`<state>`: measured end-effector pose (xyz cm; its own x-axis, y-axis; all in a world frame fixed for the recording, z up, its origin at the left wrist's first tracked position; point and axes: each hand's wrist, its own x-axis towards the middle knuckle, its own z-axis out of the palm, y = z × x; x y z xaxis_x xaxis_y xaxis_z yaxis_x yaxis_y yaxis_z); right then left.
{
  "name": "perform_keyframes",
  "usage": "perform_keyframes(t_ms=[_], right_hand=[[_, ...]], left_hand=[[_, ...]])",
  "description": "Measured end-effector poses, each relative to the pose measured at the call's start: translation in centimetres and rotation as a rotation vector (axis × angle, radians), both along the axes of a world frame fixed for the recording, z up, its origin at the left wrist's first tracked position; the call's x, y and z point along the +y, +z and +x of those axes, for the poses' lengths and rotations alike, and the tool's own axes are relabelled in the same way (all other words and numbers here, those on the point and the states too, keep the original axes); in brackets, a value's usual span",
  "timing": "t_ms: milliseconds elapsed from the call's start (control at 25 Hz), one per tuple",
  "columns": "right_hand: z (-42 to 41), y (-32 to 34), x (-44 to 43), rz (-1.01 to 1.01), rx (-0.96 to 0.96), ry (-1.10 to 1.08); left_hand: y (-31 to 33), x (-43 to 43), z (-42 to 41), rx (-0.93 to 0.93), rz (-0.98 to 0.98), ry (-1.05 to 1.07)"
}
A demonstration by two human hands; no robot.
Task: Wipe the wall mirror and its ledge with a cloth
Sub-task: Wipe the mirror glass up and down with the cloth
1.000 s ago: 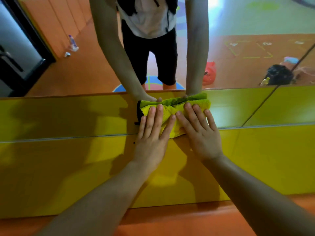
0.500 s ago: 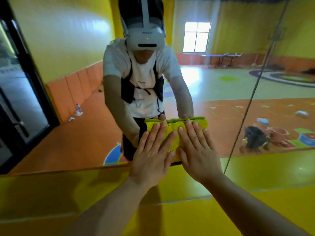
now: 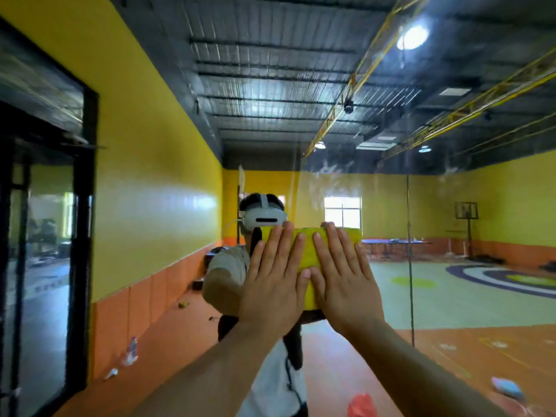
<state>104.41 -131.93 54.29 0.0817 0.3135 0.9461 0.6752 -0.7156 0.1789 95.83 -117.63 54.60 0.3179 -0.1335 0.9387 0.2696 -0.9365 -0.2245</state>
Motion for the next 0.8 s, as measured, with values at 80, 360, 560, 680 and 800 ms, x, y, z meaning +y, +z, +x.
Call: perform_keyframes(t_ms=[80, 360, 560, 680, 800], right_hand=[[0.6, 5.6, 0.1, 0.035, -0.031, 0.001], [3.2, 23.0, 0.8, 0.182, -0.124, -0.002], [3.9, 31.0, 0.0, 0.177, -0.100, 0.068], [4.3, 32.0, -0.8, 0.143, -0.140, 0.115], [6.1, 32.1, -3.4, 0.153, -0.192, 0.104]], left_hand=[[5.9, 0.1, 0.7, -0.037, 0.042, 0.021], [23.7, -0.2, 3.0, -0.187, 0.110, 0.030], [31.3, -1.0, 3.8, -0.196, 0.085, 0.059], [31.9, -1.9, 4.2, -0.235, 0.040, 0.072], [31.9, -4.2, 5.7, -0.241, 0.050, 0.068]])
